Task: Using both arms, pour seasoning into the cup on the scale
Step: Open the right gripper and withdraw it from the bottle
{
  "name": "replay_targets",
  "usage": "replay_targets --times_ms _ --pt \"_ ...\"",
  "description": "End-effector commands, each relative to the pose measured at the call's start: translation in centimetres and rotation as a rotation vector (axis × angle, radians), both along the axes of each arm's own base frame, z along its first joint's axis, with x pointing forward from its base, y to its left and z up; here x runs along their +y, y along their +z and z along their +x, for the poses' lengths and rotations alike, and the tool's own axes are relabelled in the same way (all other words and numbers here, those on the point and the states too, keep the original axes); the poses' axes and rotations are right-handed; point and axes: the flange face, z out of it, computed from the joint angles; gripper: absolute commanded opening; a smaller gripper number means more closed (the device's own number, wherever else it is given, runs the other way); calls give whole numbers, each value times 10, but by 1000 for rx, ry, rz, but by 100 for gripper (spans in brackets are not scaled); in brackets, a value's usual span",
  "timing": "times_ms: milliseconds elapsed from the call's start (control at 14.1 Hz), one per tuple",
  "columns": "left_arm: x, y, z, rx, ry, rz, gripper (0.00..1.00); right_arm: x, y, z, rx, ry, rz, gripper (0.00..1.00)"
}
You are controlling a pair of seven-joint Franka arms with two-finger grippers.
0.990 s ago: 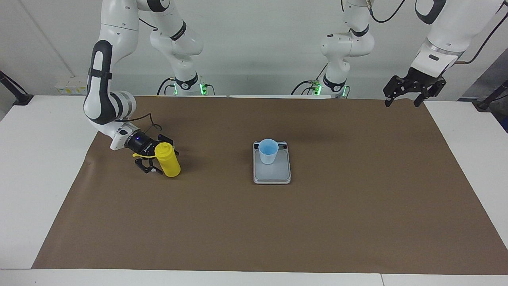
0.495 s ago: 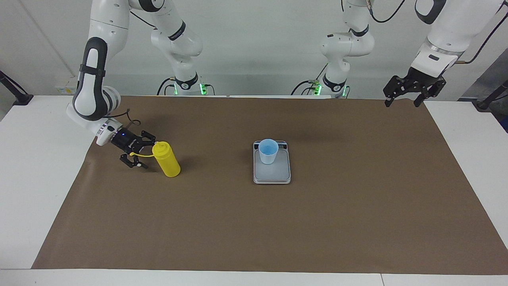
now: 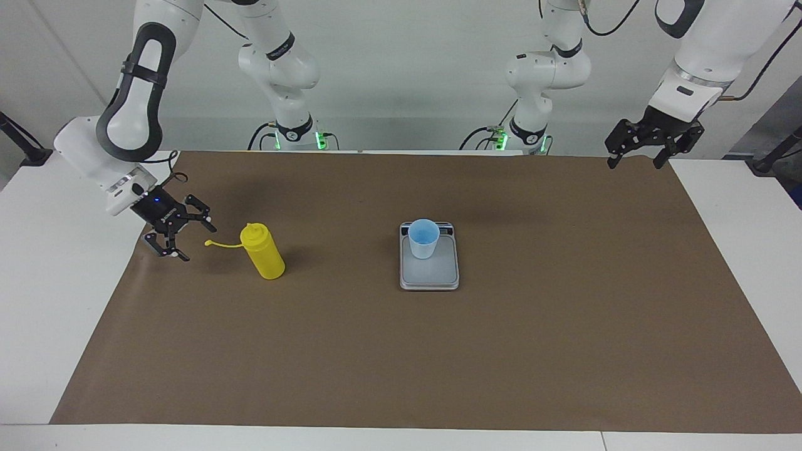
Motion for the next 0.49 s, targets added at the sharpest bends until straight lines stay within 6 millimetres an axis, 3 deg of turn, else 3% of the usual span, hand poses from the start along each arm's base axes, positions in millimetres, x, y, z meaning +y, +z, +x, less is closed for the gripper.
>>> replay_targets --times_ms 0,212,353,424 --pt "2 3 -6 9 16 -4 100 4 26 3 115 -175 -4 100" --pt "2 3 -6 9 16 -4 100 4 58 13 212 -364 -18 100" --pt "2 3 -7 7 16 -4 100 16 90 10 288 -486 -32 100" --pt "2 3 -7 7 16 -4 100 32 107 12 324 -555 -39 100"
